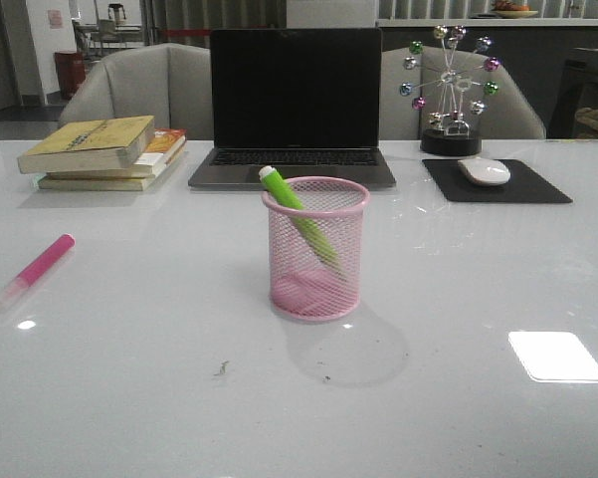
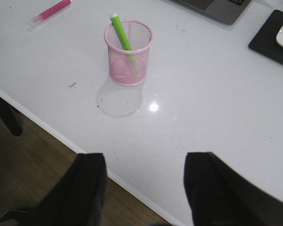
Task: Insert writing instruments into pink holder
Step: 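Raise the right gripper away from the holder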
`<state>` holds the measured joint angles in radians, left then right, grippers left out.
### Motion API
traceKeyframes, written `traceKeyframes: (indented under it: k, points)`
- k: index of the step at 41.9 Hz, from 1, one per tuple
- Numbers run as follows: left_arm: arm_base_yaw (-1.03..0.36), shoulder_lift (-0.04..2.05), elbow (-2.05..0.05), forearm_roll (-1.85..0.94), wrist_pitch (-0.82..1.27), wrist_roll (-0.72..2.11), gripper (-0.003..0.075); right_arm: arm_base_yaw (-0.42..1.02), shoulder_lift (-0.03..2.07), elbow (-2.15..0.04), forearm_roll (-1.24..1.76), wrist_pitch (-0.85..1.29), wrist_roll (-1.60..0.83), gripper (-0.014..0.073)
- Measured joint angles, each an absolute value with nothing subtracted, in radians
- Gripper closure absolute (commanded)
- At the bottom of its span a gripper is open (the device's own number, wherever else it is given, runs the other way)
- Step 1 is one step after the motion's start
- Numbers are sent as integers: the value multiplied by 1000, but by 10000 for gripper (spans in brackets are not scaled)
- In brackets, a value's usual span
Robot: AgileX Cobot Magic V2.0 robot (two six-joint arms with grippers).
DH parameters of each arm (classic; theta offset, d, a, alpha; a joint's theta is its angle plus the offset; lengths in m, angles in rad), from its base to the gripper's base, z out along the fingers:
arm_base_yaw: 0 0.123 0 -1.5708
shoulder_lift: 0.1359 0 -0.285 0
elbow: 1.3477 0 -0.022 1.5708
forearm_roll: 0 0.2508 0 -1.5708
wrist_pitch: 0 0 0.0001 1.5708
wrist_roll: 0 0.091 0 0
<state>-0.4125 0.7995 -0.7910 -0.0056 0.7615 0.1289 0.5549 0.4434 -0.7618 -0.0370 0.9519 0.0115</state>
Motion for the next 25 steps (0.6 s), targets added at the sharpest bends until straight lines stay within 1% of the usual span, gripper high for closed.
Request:
traceKeyframes:
  k: [8, 17, 25]
  points:
    - [-280, 989, -898, 6, 872, 127, 214, 555, 443, -762, -37, 952, 11, 117]
    - [-125, 1240, -997, -40, 854, 127, 215, 555, 443, -762, -37, 952, 11, 117]
    - [-92, 1484, -1123, -57, 835, 125, 215, 555, 443, -762, -37, 952, 11, 117]
